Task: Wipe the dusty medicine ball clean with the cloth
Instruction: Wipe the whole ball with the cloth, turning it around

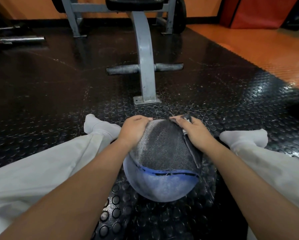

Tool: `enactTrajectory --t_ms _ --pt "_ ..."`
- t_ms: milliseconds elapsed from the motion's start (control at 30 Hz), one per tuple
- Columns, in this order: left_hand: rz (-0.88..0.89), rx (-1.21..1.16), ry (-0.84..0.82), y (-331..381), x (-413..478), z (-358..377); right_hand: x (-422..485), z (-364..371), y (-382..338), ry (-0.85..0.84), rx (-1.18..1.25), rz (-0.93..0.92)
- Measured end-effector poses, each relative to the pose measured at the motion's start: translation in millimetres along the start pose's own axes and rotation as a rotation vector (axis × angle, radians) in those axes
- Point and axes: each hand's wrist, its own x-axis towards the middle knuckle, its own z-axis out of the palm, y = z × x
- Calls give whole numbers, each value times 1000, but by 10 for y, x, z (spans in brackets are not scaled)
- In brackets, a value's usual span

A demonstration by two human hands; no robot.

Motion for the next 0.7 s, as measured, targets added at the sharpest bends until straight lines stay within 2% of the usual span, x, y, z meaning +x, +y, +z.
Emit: enactTrajectory --t_ms 100,167,233,300,333,367,433,467,533,633,700 --pt "-25 41 27 30 13 8 -38 118 -157 175 -259 122" --pt "-17 49 42 20 42 -10 -176 306 -221 293 -468 12" --pt "21 83 25 -8 60 -56 -406 558 -251 344 -671 -216" --pt "46 65 -31 -46 34 -126 -555 695 -284 256 -845 -473" --pt "50 38 -59 -62 14 -158 -569 702 -266 155 -906 -601" --pt "49 10 -79 -78 -6 -188 -550 665 -264 27 -926 -696" --pt "71 -26 -70 -107 -49 -229 -481 554 -263 -153 -817 -767" --pt "90 -30 -41 -126 -56 -243 -447 515 -258 -143 -735 -757" --pt "92 -17 1 -165 -57 -255 -383 478 -260 8 -584 -625" --pt "37 4 59 -208 -75 -218 -213 434 -278 225 -377 -195" --pt "-8 -35 170 -211 -94 -169 -161 431 -319 282 -405 25"
